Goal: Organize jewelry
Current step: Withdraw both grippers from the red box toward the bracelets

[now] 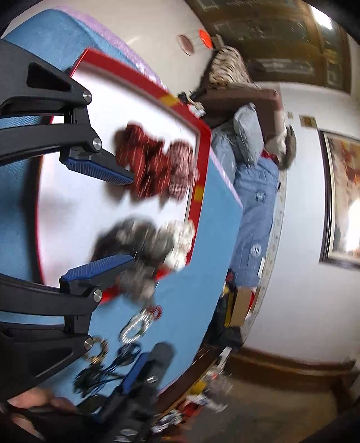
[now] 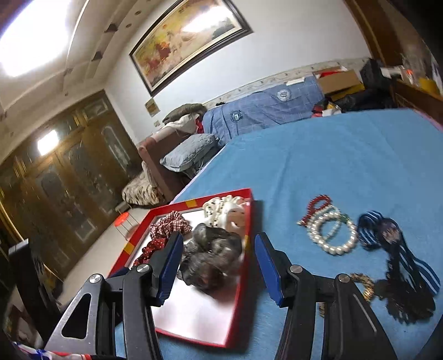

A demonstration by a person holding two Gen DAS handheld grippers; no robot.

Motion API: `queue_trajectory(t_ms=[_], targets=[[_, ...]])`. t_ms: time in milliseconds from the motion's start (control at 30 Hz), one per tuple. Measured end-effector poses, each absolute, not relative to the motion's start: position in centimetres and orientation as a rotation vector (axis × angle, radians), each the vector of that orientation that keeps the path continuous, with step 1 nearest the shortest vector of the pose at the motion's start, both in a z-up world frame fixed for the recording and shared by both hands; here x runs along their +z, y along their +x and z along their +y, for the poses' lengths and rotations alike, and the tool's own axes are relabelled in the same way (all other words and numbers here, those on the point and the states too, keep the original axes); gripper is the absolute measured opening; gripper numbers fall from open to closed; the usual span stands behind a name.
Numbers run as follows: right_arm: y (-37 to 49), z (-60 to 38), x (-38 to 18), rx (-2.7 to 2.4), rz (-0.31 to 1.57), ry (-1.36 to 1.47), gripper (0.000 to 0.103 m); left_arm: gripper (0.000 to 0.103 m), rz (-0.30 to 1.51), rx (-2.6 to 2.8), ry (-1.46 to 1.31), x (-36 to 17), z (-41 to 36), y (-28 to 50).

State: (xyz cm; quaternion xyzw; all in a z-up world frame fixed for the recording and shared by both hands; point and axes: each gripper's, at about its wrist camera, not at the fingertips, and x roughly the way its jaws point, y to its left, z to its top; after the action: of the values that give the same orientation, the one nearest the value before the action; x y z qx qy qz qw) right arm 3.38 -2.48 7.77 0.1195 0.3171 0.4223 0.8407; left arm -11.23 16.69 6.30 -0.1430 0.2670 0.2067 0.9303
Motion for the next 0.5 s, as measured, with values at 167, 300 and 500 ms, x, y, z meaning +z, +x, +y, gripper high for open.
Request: queue_trajectory(t_ms=[167,300,500], targets=[[4.4,-6.1,7.1,0.871,0.702,0.347,0.059,0.052,0.575,0.345,-0.227,5.7,12.3,-10.1],[4.7,-8.7,6.5,0.852,0.739,0.403,0.059,0.053,0.620,0.268,-0.199,5.1,9.3,-9.1],[3.6,-13.3,6.3,0.800,0.751,0.429,0.059,0.053,0.705,0.170,-0.179,3.4,6.7,-7.6]])
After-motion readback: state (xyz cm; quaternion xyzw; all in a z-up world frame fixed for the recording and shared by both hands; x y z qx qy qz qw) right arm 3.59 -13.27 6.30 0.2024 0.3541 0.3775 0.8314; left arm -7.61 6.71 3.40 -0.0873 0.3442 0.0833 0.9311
